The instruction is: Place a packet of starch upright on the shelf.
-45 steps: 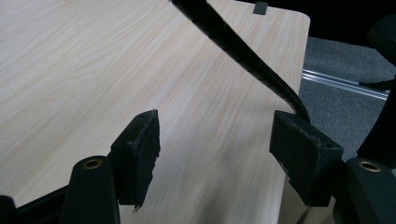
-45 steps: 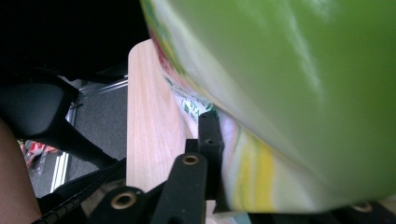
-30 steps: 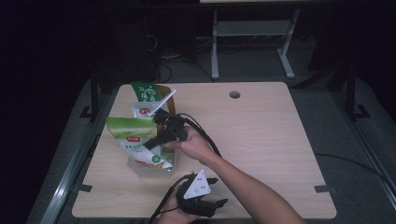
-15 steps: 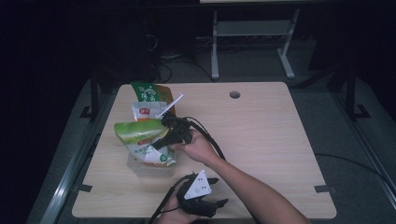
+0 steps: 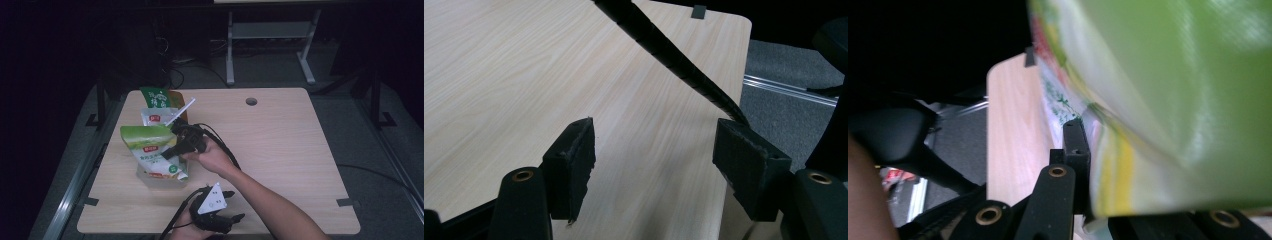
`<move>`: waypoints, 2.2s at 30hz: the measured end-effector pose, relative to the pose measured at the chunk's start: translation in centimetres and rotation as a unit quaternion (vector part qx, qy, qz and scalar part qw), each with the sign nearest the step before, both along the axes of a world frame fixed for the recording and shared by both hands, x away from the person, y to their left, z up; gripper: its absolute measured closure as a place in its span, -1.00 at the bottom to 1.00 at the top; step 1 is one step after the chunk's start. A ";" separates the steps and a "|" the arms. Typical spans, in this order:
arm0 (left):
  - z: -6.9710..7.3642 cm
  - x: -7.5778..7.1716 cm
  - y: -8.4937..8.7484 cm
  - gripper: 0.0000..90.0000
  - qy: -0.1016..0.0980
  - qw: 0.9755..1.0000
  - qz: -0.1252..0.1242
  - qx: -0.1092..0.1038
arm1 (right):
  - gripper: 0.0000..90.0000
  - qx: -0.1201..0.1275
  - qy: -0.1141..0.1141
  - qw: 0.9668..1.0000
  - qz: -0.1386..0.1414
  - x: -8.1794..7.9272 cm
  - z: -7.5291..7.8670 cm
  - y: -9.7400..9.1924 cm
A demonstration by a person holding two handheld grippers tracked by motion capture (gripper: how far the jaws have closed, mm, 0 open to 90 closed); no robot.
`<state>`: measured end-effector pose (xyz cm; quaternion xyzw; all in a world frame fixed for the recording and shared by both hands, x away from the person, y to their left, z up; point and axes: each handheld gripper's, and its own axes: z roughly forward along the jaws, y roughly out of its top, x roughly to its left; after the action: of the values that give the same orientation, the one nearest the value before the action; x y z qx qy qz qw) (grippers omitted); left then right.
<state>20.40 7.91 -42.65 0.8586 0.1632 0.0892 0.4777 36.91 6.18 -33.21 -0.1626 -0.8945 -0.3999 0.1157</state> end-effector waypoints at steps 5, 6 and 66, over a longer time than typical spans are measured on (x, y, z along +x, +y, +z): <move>0.1 0.0 0.1 -0.27 0.001 1.000 0.001 -0.004 | 1.00 0.000 0.000 1.000 0.021 0.0 0.6 0.9; 0.1 0.0 0.1 -0.27 0.000 1.000 0.002 -0.004 | 1.00 0.000 0.005 1.000 0.023 0.0 0.7 1.0; 0.2 -0.2 -0.3 -0.27 -0.014 1.000 -0.012 0.003 | 0.93 -0.012 0.078 0.996 -0.051 1.4 -2.4 0.0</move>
<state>20.24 7.58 -42.42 0.8605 0.1459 0.0955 0.4786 38.33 6.17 -35.58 -0.2403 -0.8780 -0.3808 0.1626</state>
